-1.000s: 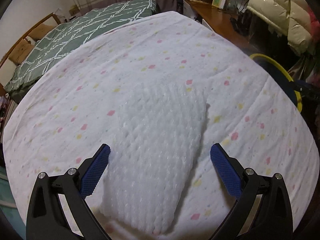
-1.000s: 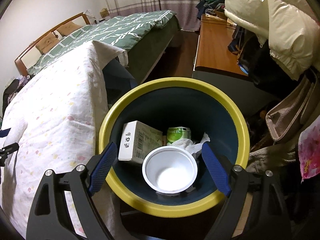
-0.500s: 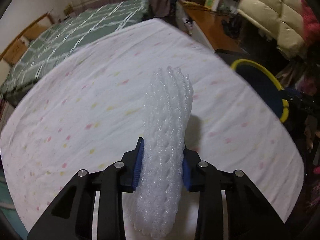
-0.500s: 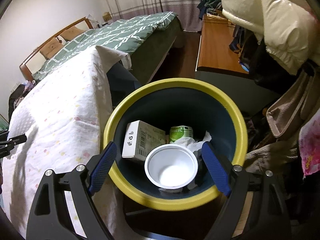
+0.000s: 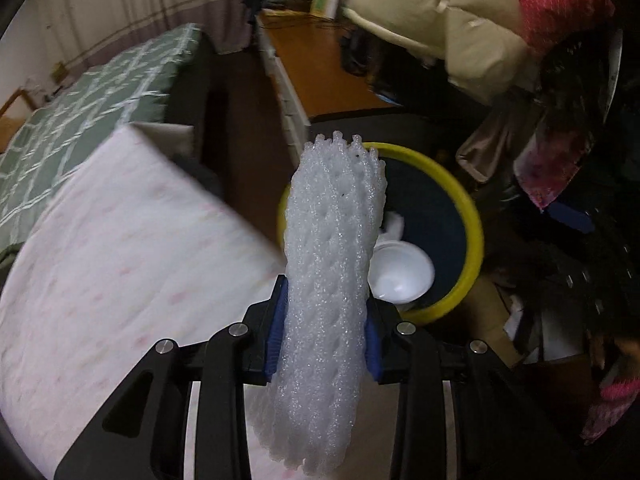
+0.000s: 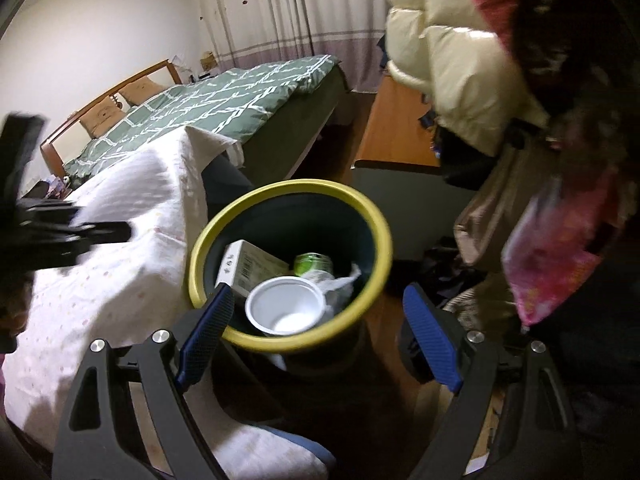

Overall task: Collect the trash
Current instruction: 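Carry the foam sleeve into the yellow bin and open the left gripper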

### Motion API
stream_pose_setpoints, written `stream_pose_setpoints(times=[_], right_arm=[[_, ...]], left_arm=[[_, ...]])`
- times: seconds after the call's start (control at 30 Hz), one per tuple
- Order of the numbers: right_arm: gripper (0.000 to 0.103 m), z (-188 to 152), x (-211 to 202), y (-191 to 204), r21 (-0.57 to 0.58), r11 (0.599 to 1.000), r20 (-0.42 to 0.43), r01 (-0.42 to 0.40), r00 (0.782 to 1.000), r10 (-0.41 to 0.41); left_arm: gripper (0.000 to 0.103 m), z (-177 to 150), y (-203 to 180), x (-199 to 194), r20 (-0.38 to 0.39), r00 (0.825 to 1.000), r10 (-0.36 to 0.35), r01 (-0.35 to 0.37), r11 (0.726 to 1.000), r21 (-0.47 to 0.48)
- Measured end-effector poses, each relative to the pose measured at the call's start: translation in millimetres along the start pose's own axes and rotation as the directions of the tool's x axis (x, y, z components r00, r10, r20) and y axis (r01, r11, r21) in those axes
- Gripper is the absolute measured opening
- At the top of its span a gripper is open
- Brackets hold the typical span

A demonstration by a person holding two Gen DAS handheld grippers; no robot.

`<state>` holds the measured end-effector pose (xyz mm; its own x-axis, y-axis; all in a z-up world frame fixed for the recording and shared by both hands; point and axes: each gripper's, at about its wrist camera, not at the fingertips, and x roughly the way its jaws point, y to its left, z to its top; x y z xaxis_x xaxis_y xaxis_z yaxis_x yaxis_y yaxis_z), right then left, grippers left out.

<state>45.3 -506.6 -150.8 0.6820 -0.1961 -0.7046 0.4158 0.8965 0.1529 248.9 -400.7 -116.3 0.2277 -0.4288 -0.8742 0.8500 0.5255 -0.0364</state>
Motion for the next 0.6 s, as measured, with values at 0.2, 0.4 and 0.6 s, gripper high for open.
stream_pose_setpoints(times=[0.2,0.4,0.6], right_arm=[[0.082,-9.2,-11.0,-19.0,0.018,1.000,0.002,0.005,1.000,-0.005],[0.082,-16.0,-11.6,-27.6,0.030,1.000,-0.005,-0.007,1.000,0.007],[0.082,-17.9,-15.0,-32.8,0.040,0.999,-0.008,-0.001,1.000,0.001]], left_arm=[[0.033,31.8,-38.5,50.1,-0.071,0.997,-0.039,0.040,0.999,0.012],[0.034,52.5,-53.2,99.7,-0.146,0.989,-0.038,0.034,0.999,-0.026],[0.078,65.5,-60.8,124.9,-0.139,0.990,0.015,-0.019,0.999,-0.028]])
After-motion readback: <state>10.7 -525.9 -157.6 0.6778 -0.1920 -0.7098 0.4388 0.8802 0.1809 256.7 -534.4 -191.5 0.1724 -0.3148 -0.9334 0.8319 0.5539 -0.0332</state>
